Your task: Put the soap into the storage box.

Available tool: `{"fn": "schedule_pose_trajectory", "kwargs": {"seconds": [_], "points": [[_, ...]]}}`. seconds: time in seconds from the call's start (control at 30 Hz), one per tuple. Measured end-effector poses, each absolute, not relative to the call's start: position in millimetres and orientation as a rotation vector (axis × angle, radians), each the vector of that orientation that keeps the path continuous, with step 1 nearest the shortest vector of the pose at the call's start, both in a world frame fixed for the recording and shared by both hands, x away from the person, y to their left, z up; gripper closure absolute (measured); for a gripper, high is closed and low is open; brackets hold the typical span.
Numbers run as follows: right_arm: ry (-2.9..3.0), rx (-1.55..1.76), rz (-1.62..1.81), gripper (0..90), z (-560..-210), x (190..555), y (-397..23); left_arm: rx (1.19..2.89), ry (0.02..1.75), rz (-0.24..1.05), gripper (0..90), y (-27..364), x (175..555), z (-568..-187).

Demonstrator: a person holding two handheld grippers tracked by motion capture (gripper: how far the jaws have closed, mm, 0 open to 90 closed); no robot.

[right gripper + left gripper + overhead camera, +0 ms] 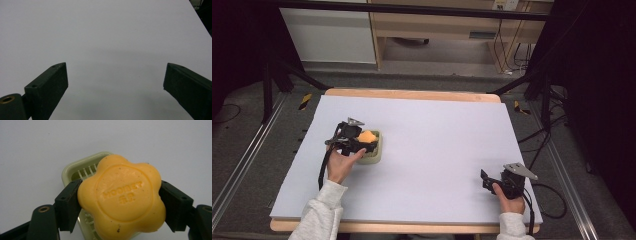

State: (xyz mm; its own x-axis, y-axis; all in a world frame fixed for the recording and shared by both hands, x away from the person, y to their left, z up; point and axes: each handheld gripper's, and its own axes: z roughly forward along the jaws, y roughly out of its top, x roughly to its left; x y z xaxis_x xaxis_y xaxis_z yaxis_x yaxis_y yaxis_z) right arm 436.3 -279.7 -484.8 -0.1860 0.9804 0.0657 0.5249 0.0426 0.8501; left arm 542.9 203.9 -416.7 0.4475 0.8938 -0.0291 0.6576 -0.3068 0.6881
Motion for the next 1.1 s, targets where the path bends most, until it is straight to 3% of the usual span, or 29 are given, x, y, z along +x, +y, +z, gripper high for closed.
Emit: {"fn": "schedule_pose_trajectory", "kwargs": {"seconds": [1.1], "points": [[1.769, 1.512, 1.047, 6.0, -485, 437, -279, 2.125, 1.337, 0.470, 26.5, 202, 553, -441]]}}
